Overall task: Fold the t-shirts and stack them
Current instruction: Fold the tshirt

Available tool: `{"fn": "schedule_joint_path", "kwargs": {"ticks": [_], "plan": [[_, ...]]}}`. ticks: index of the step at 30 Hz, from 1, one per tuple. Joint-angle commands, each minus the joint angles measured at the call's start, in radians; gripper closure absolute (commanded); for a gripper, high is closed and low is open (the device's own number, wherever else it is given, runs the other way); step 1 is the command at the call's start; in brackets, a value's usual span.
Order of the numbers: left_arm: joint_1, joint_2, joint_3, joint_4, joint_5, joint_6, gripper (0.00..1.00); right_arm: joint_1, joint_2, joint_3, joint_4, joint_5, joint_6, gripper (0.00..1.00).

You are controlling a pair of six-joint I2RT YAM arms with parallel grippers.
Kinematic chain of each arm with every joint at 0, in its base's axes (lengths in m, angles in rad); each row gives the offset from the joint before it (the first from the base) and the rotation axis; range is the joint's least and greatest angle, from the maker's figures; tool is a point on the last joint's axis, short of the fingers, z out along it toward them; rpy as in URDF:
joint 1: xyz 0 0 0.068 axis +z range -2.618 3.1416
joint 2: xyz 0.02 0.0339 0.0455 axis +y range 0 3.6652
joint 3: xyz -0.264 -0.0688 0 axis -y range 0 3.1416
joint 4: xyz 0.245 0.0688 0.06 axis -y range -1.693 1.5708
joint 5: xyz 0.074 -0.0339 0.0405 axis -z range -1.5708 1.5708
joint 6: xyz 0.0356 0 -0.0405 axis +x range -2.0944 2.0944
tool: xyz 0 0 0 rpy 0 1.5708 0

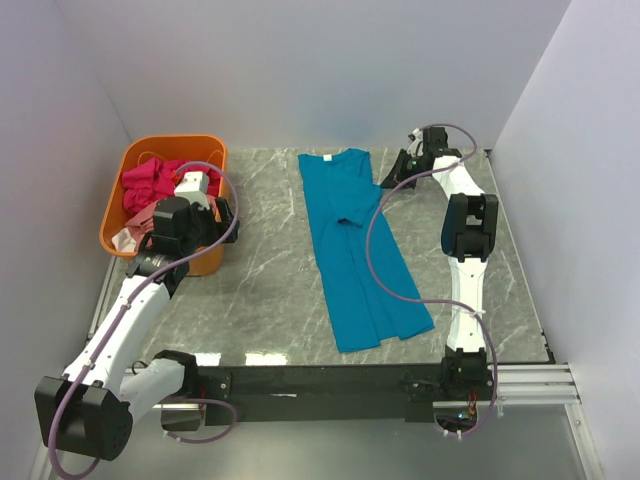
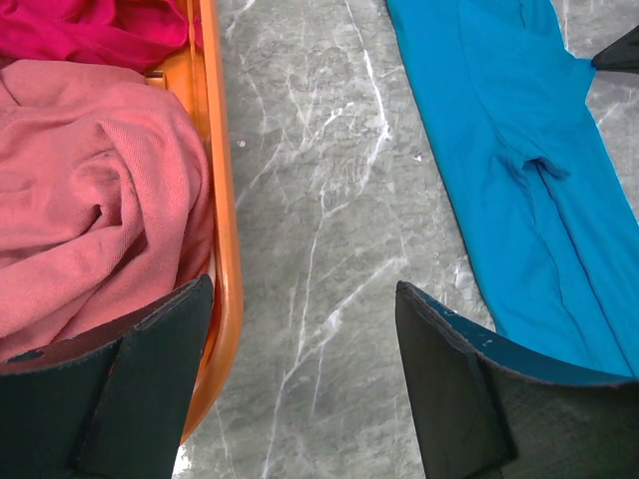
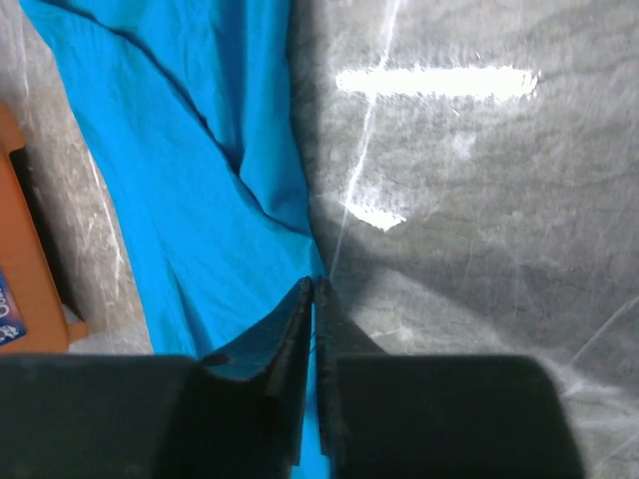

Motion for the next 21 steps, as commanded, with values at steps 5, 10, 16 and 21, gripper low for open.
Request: {"fn": "schedule_joint_path", "kwargs": {"ticks": [5, 10, 16, 21], "plan": [[-0.001, 0.003, 0.013, 0.029, 0.013, 0.017, 0.21, -0.002, 0.015, 0.052, 0.038, -0.010, -0.004, 1.00], [-0.001, 0.003, 0.014, 0.029, 0.015, 0.019, 0.21, -0.002, -0.030, 0.003, 0.063, -0.001, -0.032, 1.00], [-0.001, 0.007, 0.014, 0.029, 0.019, 0.021, 0.21, 0.032, -0.065, -0.025, 0.069, 0.011, -0.064, 1.00], [-0.001, 0.006, 0.014, 0.029, 0.024, 0.021, 0.21, 0.061, -0.083, -0.037, 0.069, 0.029, -0.090, 1.00]]}}
